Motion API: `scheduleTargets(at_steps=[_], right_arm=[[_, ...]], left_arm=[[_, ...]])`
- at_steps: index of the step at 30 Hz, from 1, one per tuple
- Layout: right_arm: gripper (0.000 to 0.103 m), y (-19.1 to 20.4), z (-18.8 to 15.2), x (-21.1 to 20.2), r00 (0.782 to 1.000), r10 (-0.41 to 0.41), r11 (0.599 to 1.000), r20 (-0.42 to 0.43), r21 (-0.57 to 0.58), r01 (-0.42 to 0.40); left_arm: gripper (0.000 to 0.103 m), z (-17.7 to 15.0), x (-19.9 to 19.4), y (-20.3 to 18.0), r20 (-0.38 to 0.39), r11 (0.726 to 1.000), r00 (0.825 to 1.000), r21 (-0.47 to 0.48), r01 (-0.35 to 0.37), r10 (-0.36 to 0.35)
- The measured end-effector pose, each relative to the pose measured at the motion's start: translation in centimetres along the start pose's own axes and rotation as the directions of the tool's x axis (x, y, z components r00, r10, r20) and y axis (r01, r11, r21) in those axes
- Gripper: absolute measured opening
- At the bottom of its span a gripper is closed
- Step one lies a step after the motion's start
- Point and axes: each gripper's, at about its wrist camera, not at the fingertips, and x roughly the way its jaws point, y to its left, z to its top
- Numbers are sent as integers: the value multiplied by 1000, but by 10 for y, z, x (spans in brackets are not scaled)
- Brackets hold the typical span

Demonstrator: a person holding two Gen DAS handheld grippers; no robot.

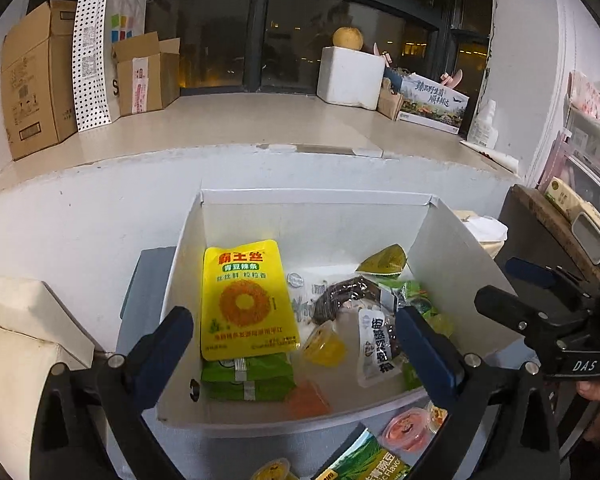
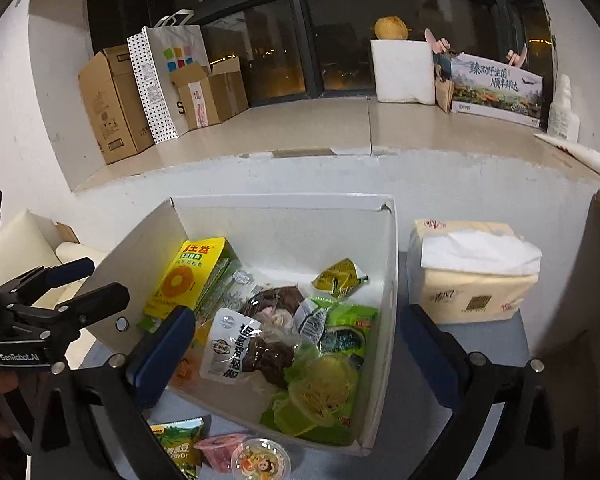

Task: Organize snacks
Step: 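Move the right gripper to the clear cartoon-lid jelly cup and grasp it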

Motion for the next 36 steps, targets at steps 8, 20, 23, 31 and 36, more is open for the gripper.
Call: scheduleTargets(at_steps=[8,20,23,31,36], right_arm=[[103,6,-15,-42,999,24,1000,38,1,-24],[103,20,-99,-80,1000,19,1000,-8,-13,-19],[103,24,-117,-69,998,23,998,-53,-55,-26],[103,23,-134,-33,992,8,998,-127,-61,-16],[98,21,-130,-8,986,-12,997,-167,-78,-1]], left_arm=[[103,-12,-35,-10,18,999,1000,35,4,-4],[103,-94,-127,-26,94,999,995,-8,35,-34],[103,-124,-145,-28,95,999,995,-15,36,-34],[103,-173,-172,-26,69,996,997,-68,49,-44],[103,-181,-171,-24,48,996,998,-76,50,-47]])
